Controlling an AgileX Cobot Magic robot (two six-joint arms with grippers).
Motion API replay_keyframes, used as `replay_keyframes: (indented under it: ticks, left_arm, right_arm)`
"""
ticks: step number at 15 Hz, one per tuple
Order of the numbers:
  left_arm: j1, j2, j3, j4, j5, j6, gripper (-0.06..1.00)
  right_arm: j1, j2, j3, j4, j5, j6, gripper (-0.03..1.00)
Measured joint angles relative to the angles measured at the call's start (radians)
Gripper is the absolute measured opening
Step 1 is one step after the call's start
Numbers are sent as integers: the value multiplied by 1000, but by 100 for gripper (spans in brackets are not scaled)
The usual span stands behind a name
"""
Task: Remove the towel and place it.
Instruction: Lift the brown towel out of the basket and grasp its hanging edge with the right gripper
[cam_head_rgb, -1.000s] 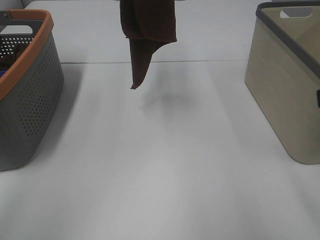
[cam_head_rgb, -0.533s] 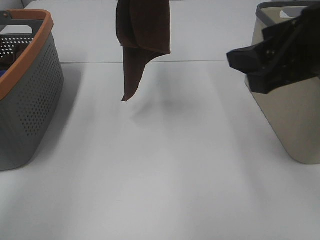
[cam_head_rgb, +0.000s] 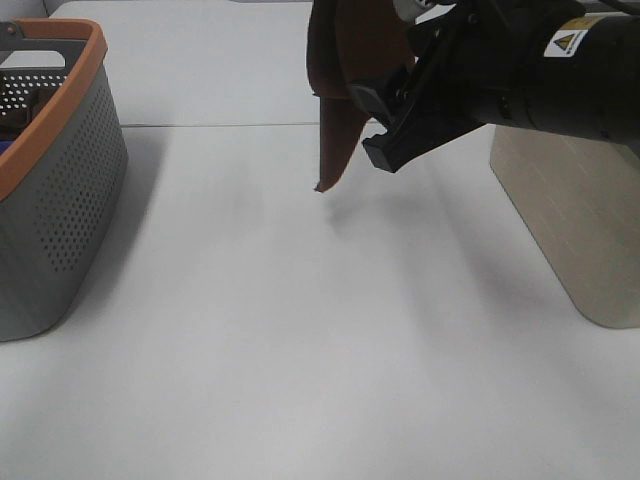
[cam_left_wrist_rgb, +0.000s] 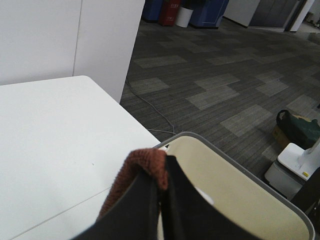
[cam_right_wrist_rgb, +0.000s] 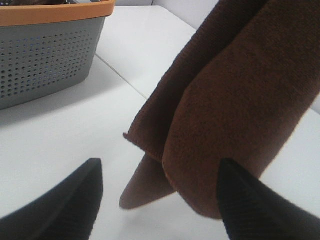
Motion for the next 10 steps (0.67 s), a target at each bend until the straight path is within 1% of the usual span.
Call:
replay_keyframes:
  ticks: [2, 5, 10]
  left_arm:
    - [-7, 0, 0, 1, -34, 0, 0]
    - [-23, 0, 0, 1, -48, 0, 0]
    - [-34, 0, 0, 0, -44, 0, 0]
  right_arm:
    - [0, 42, -21, 0, -47, -27, 63]
    - [0, 105, -67, 4, -67, -45, 63]
    - [0, 128, -79, 89, -70, -48, 64]
